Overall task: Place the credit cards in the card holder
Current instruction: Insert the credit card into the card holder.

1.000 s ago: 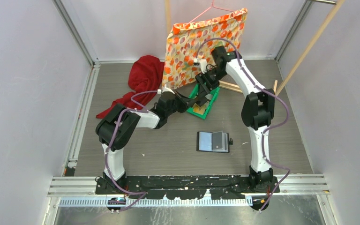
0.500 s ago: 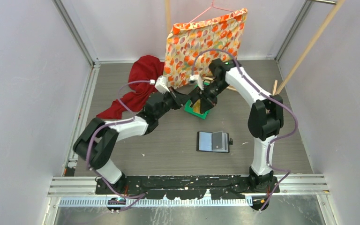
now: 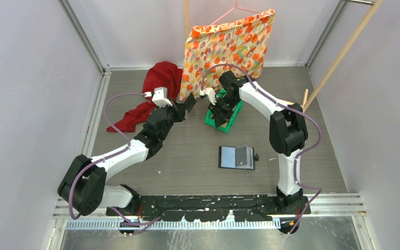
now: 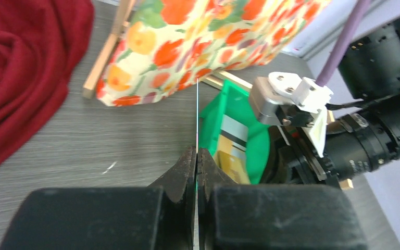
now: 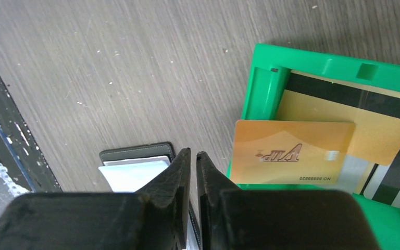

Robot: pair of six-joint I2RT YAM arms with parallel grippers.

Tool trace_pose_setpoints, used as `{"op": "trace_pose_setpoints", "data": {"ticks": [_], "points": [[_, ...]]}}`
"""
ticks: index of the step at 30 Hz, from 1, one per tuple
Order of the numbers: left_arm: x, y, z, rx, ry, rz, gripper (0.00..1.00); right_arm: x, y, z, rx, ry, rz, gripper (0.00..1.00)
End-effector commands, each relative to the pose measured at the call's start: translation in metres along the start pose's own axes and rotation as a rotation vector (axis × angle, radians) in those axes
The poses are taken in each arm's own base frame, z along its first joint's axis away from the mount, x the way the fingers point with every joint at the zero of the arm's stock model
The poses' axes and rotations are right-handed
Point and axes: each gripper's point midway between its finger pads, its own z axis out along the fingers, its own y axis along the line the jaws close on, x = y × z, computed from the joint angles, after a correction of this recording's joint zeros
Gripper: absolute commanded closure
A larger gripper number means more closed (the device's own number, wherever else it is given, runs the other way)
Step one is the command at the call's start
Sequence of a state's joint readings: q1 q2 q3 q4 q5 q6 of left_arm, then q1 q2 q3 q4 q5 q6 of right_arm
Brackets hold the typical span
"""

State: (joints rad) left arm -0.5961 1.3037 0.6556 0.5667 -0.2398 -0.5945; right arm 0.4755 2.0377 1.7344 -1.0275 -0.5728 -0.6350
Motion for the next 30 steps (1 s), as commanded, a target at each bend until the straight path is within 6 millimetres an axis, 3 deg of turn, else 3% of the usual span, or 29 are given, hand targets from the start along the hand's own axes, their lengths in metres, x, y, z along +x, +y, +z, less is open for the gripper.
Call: {"op": "trace_pose_setpoints", "data": {"ticks": [1,13,20,22,25,27,30], "points": [[-0.011,0.025,-0.002,-0.109,-0.039,0.057,1.0,-0.003,-0.009,0.006,0.038,-0.008,0.016,0.85],[-0.013,0.034,-0.006,-0.134,-0.048,0.074,1.0,0.008,-0.014,0.019,0.029,0.046,0.042,0.85],[-0.015,0.031,-0.008,-0.119,-0.051,0.07,1.0,0.003,-0.06,0.006,0.306,0.033,0.115,0.83],[-0.017,0.028,-0.009,-0.104,-0.052,0.07,1.0,-0.001,-0.064,-0.001,0.334,0.011,0.13,0.83],[-0.021,0.02,-0.012,-0.067,-0.053,0.077,1.0,-0.01,-0.048,-0.011,0.269,-0.026,0.116,0.81],[-0.023,0.007,-0.016,0.002,-0.042,0.102,1.0,-0.019,-0.01,-0.021,0.095,-0.05,0.047,0.79],[-0.019,-0.024,-0.025,0.171,0.016,0.144,1.0,-0.03,0.055,-0.055,-0.162,-0.11,-0.094,0.74]]}}
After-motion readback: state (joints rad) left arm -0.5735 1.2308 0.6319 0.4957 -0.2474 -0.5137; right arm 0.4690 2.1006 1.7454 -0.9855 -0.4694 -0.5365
